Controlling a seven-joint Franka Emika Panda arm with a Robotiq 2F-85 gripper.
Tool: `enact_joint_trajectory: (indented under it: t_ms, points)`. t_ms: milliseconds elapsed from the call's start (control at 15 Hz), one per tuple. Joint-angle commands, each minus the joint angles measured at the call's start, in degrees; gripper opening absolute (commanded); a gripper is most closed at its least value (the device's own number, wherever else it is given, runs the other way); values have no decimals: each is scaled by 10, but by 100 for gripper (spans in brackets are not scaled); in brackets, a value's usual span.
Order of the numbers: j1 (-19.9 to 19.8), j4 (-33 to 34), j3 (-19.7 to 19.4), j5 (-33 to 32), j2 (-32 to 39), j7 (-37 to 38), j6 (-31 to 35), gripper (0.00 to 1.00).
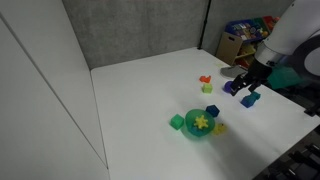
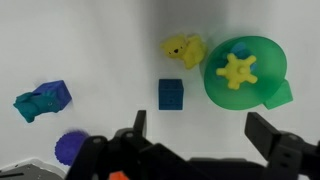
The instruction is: Put the blue block inside the green bowl
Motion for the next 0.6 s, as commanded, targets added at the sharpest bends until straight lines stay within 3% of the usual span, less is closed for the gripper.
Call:
enact_joint_trajectory:
  t_ms: [0,533]
  points:
    - [0,24,-25,-33,32,30,0,100]
    - [31,88,-55,-142,77,170,-89,100]
